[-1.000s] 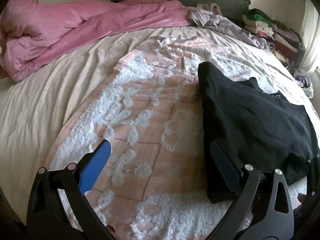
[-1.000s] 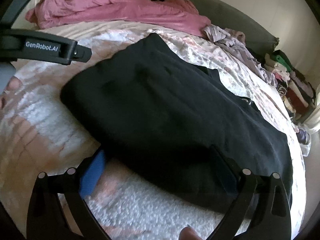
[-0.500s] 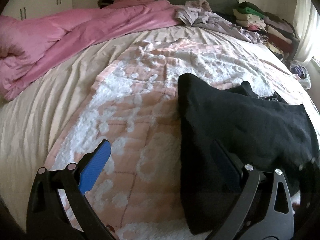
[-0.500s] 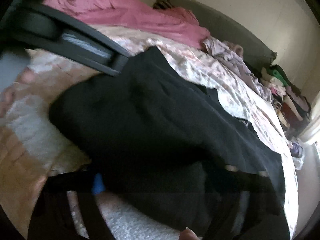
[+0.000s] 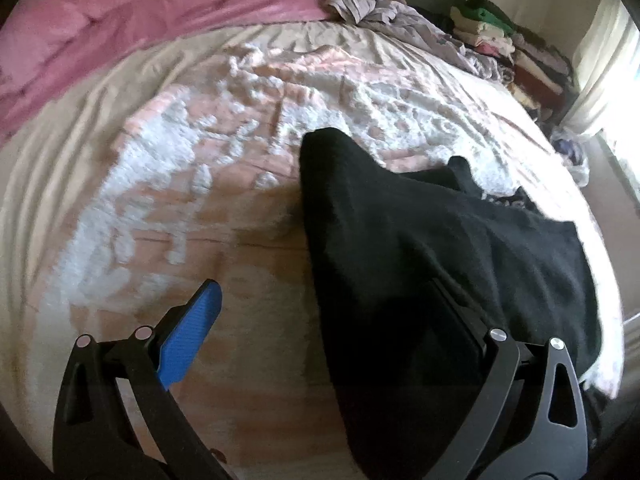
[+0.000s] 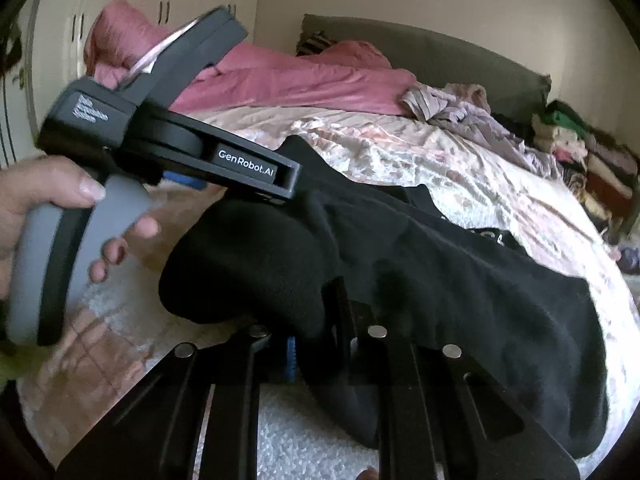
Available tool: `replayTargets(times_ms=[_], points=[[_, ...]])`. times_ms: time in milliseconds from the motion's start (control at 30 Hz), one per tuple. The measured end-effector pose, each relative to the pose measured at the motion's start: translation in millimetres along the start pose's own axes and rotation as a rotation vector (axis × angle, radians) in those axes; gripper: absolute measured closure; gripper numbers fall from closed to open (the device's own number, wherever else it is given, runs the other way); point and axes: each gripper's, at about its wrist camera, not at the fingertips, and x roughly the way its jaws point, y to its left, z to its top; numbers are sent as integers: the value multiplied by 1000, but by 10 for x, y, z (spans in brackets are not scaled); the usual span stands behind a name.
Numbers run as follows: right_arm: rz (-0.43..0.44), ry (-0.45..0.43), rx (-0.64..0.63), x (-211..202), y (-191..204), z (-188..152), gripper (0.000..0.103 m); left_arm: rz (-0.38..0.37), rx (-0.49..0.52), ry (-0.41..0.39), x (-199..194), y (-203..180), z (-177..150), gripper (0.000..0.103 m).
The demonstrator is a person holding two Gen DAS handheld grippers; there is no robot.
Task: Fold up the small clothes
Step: 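Lift the bundle end with the right tool and fold it over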
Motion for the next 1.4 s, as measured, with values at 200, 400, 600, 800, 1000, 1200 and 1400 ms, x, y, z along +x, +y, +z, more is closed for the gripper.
replayTargets(times_ms=[200, 400, 600, 800, 1000, 1200, 1400], points=[[34, -21, 60, -108, -76, 5, 90, -137, -71, 27, 50, -56, 28, 10], [30, -44, 71, -200, -130, 12, 92, -217, -79, 29, 10, -250, 33, 49], [26, -89, 120, -434, -313, -4, 93, -224, -47, -25, -227, -511, 89, 73], [4, -142, 195, -743, -591, -67, 94, -236, 30, -77, -495, -986, 173, 75], [-12, -153, 322, -938, -946, -279, 95, -211, 104, -71, -471, -1541, 182, 75], [-28, -120, 428, -1015, -1242, -500, 96, -197, 158, -55, -308, -1986, 120, 75], [-39, -97, 500, -999, -1415, -669, 96, -193, 205, -44, -182, -2301, 59, 75]])
